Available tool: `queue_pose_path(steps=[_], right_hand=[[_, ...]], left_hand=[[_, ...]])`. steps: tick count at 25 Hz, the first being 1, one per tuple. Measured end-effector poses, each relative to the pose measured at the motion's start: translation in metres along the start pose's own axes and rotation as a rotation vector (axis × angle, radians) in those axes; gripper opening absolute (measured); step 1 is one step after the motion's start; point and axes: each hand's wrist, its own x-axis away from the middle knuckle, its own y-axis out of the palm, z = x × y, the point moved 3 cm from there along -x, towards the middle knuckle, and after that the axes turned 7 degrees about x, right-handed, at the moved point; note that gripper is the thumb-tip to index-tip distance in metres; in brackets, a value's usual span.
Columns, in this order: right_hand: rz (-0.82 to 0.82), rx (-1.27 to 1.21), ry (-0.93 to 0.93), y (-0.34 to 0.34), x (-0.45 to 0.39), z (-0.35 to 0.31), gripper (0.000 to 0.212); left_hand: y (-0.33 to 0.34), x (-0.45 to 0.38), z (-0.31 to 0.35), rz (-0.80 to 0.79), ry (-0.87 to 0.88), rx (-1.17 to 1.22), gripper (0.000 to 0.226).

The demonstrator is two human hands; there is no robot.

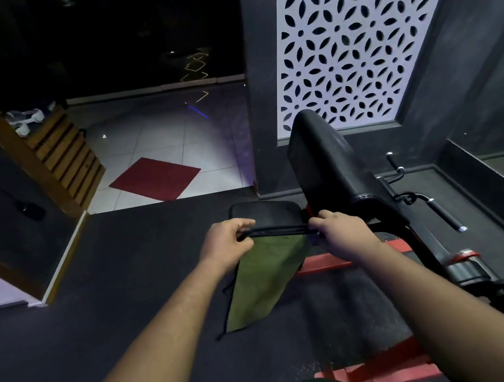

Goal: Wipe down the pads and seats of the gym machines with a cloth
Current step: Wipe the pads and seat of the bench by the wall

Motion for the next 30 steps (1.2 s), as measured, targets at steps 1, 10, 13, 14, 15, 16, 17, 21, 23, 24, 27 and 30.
queue_pose_path(steps=[1, 10, 13, 14, 15, 16, 17, 21, 23, 24, 27, 30], right_hand=[[0.048, -0.085, 0.020, -0.003, 0.001, 0.000, 0.031], [0.256, -1.571, 0.170, -0.022, -0.009, 0.018, 0.038], [-0.070, -1.440, 0.125, 0.006, -0.003, -0.004, 0.052], [-0.121, -1.431, 0.141, 0.016, 0.000, -0.013, 0.037], [-0.093, -1.491, 0.211, 0.019, 0.001, -0.020, 0.019], [-0.026, -1.579, 0.287, 0.015, 0.001, -0.027, 0.007], [0.032, -1.667, 0.357, 0.009, -0.001, -0.031, 0.004], [0.046, -1.981, 0.446, 0.003, -0.004, -0.031, 0.015], [-0.111, -2.015, 0.434, 0.015, 0.003, -0.029, 0.025], [-0.209, -1.937, 0.432, 0.023, 0.009, -0.030, 0.031], [-0.284, -1.588, 0.525, 0.053, 0.022, -0.030, 0.037], [-0.148, -1.467, 0.627, 0.060, 0.020, -0.034, 0.054]], left_hand=[[-0.004, -0.002, 0.000, 0.015, -0.005, -0.055, 0.042], [-0.015, -0.013, 0.038, 0.039, -0.107, 0.662, 0.031], [-0.027, -0.029, 0.078, 0.041, -0.077, 0.924, 0.029], [-0.030, -0.033, 0.086, 0.043, -0.072, 0.991, 0.026], [-0.033, -0.038, 0.077, 0.053, -0.085, 1.040, 0.019], [-0.032, -0.039, 0.069, 0.016, -0.118, 1.071, 0.020], [-0.027, -0.035, 0.047, -0.046, -0.210, 1.024, 0.042], [0.017, 0.021, -0.014, -0.304, -0.458, 0.816, 0.023], [0.025, 0.023, -0.015, -0.232, -0.455, 0.903, 0.020], [0.023, 0.020, -0.013, -0.191, -0.440, 0.945, 0.022], [0.011, 0.005, -0.020, -0.102, -0.425, 0.816, 0.020], [0.002, -0.005, -0.046, 0.012, -0.422, 0.545, 0.035]])
